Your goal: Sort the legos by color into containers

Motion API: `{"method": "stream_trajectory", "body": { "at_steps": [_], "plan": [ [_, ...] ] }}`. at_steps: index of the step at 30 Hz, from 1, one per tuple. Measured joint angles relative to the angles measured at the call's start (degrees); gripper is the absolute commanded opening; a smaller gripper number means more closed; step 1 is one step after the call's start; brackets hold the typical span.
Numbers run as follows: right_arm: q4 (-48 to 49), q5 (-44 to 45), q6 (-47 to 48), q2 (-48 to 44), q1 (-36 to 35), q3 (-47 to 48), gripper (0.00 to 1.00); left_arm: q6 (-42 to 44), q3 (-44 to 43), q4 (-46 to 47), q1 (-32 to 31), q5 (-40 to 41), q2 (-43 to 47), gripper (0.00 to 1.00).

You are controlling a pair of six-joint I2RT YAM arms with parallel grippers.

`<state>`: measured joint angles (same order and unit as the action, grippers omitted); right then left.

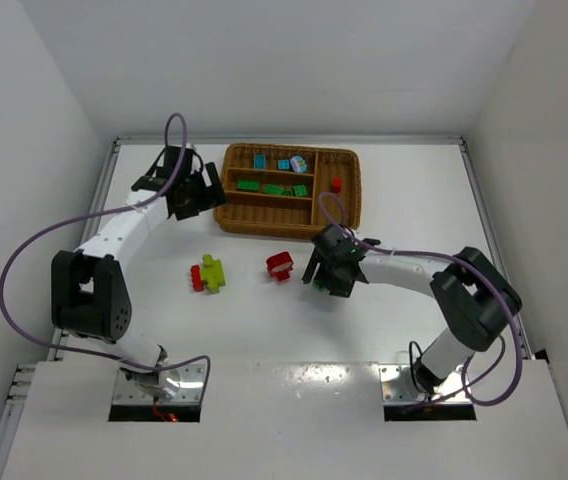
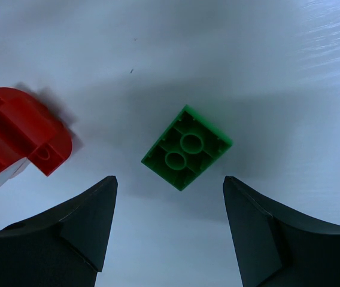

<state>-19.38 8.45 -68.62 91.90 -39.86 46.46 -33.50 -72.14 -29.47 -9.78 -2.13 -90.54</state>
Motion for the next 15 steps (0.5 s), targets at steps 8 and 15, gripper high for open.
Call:
{"method": "stream_trajectory", "body": {
  "at_steps": [8, 15],
  "plan": [
    [-0.2, 3.3, 0.0, 5.0, -0.3, 3.6, 0.56, 0.0, 0.0, 0.0, 0.0, 0.0, 0.9, 0.88],
    [-2.5, 8.0, 2.9, 7.9, 0.0, 7.5, 0.20, 0.0, 0.0, 0.0, 0.0, 0.0, 0.9, 0.88]
  ]
}}
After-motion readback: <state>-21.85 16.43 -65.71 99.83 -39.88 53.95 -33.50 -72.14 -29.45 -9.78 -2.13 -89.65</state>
